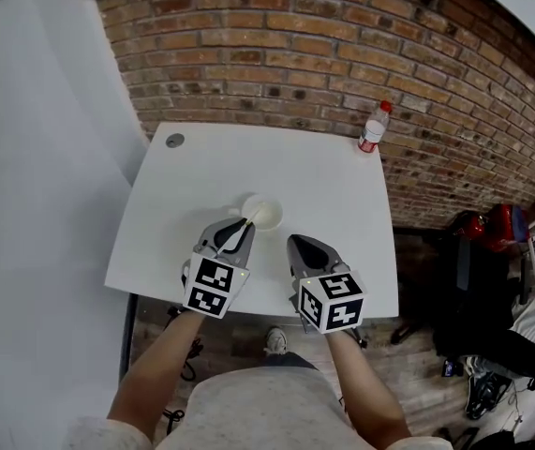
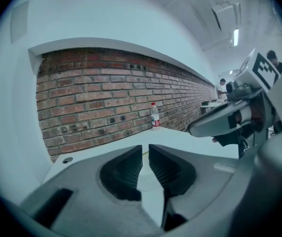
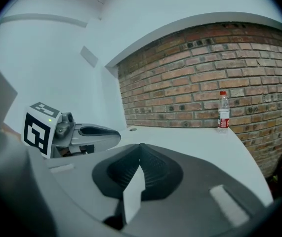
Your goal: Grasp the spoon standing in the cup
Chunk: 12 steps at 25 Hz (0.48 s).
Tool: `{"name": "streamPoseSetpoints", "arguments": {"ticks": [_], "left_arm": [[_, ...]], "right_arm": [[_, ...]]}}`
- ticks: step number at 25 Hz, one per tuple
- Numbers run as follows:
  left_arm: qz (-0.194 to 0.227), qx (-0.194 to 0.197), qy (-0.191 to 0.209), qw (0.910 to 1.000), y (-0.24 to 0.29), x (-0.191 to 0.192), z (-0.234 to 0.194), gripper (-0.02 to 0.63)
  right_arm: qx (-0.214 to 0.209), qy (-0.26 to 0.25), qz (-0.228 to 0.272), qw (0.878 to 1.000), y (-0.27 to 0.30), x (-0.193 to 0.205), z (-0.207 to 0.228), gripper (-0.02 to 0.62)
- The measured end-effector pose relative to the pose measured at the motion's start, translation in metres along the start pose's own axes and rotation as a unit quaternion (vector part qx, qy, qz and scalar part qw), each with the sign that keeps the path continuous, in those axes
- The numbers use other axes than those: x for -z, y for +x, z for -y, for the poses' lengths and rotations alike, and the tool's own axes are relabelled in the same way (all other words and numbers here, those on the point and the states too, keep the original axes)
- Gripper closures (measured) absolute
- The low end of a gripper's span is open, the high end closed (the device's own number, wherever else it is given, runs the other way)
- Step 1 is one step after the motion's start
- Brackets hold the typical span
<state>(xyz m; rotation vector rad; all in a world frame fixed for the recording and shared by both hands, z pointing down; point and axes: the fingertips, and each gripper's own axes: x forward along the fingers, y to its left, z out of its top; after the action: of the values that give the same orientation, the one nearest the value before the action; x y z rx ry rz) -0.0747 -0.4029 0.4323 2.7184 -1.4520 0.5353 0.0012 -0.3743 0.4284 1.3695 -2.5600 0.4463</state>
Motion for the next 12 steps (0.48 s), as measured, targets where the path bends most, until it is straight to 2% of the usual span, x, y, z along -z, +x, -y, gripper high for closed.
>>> {"name": "streamPoseSetpoints", "arguments": {"ticks": [12], "left_arm": [[0.046,-0.023,0.002,0.9987,-0.081,-0.013,0.017,0.563]], "right_arm": [[-0.003,-0.015,0.028,0.999,-0.044,0.002,-0.058,0.589]]}}
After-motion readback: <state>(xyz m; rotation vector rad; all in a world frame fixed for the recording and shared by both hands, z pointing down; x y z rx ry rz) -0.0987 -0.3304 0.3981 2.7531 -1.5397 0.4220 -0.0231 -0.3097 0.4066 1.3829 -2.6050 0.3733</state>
